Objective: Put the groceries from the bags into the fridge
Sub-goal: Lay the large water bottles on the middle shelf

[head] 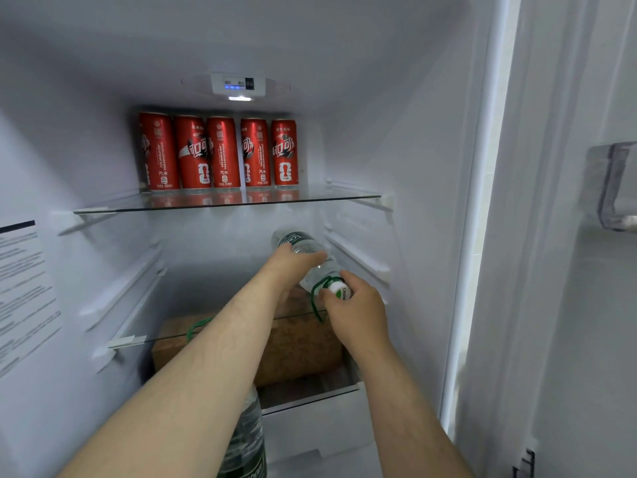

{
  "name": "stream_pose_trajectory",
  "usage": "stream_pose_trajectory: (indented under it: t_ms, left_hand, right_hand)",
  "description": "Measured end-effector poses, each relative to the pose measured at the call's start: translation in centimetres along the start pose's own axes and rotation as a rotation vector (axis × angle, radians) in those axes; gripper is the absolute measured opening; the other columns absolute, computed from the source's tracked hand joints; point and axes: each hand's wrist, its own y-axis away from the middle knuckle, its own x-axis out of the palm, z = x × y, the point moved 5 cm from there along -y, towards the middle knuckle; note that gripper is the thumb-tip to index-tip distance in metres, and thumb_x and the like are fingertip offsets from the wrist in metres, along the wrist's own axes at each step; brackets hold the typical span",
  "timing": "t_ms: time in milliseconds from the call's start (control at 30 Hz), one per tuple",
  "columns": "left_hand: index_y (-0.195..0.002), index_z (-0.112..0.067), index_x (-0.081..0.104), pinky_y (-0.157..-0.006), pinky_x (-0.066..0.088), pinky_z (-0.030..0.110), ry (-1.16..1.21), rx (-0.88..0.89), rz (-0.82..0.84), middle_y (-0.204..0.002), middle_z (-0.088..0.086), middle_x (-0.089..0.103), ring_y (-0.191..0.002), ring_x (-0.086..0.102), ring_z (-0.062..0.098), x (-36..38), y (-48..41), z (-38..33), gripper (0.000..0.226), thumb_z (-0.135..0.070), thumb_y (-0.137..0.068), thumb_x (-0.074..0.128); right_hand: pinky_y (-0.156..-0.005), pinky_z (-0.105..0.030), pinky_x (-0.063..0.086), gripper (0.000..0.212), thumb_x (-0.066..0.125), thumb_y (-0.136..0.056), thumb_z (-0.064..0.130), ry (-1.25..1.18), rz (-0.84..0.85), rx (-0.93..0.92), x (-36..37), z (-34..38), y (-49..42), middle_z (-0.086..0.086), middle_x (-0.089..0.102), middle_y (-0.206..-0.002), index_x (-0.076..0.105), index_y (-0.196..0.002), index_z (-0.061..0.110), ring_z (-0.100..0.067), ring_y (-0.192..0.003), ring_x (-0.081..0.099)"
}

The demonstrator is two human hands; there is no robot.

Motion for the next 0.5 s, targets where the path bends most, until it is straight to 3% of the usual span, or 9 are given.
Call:
stream_pose_trajectory:
  t_ms: [67,100,200,267,367,433,500]
  left_hand:
    - [-0.129,-0.015,0.049,-0.082,0.058,0.046,0.003,-0.037,0.012,-0.116,0.012,0.066,-0.096,0.069,0.029,-0.4,-1.8,0.5,0.099,-0.053,-0.046,0.086]
    - [-0.129,-0.015,0.05,-0.083,0.058,0.046,0.001,-0.057,0.019,-0.117,0.013,0.066,-0.097,0.069,0.03,-0.6,-1.6,0.3,0.102,-0.055,-0.042,0.087]
    - [-0.126,-0.012,0.05,-0.082,0.058,0.042,0.006,-0.065,-0.035,-0.113,0.014,0.066,-0.093,0.069,0.028,-1.5,-0.9,-0.8,0.068,-0.045,-0.074,0.078]
    - [-0.128,-0.013,0.047,-0.071,0.058,0.035,-0.027,-0.061,-0.061,-0.111,0.012,0.065,-0.089,0.068,0.025,-2.3,-0.9,-0.9,0.06,-0.04,-0.081,0.073]
    - [-0.12,-0.015,0.049,-0.061,0.051,0.028,-0.098,-0.003,-0.082,-0.106,0.008,0.064,-0.087,0.065,0.019,-3.4,-0.7,-0.8,0.044,-0.032,-0.086,0.07]
    - [-0.117,-0.014,0.052,-0.061,0.054,0.029,-0.103,0.009,-0.064,-0.103,0.008,0.066,-0.085,0.067,0.02,-3.9,-0.3,-0.6,0.037,-0.026,-0.087,0.069]
    - [-0.117,-0.012,0.056,-0.063,0.059,0.031,-0.09,0.008,-0.048,-0.101,0.011,0.069,-0.084,0.07,0.023,-4.5,-0.4,-0.2,0.034,-0.023,-0.087,0.069]
  right_hand:
    - [-0.056,-0.006,0.04,0.031,0.066,-0.09,0.024,-0.041,0.017,0.008,0.3,-0.2,-0.2,0.028,0.053,-0.085,0.061,-0.12,0.033,0.009,-0.078,0.054]
    - [-0.058,-0.006,0.041,0.032,0.066,-0.09,0.023,-0.072,0.03,0.007,0.4,-0.4,-0.2,0.027,0.055,-0.088,0.061,-0.118,0.035,0.009,-0.081,0.055]
    - [-0.073,-0.011,0.047,0.024,0.065,-0.091,0.02,-0.267,0.024,0.047,0.6,-1.0,-0.5,0.016,0.068,-0.103,0.068,-0.112,0.029,0.0,-0.096,0.063]
    - [-0.081,-0.017,0.049,0.021,0.061,-0.093,0.02,-0.337,-0.031,0.084,0.7,-1.1,-1.2,0.013,0.068,-0.106,0.068,-0.112,0.028,-0.004,-0.099,0.063]
    - [-0.102,-0.036,0.047,0.034,0.055,-0.095,0.023,-0.323,-0.024,0.13,1.5,-0.8,-2.8,0.004,0.064,-0.124,0.063,-0.128,0.02,-0.013,-0.113,0.059]
    - [-0.092,-0.029,0.048,0.037,0.053,-0.097,0.021,-0.282,0.07,0.142,2.5,-0.4,-3.6,0.009,0.061,-0.12,0.058,-0.134,0.019,-0.01,-0.105,0.058]
    - [-0.069,-0.018,0.045,0.039,0.049,-0.099,0.02,-0.245,0.188,0.138,3.8,0.2,-4.2,0.013,0.059,-0.107,0.053,-0.138,0.021,-0.002,-0.085,0.056]
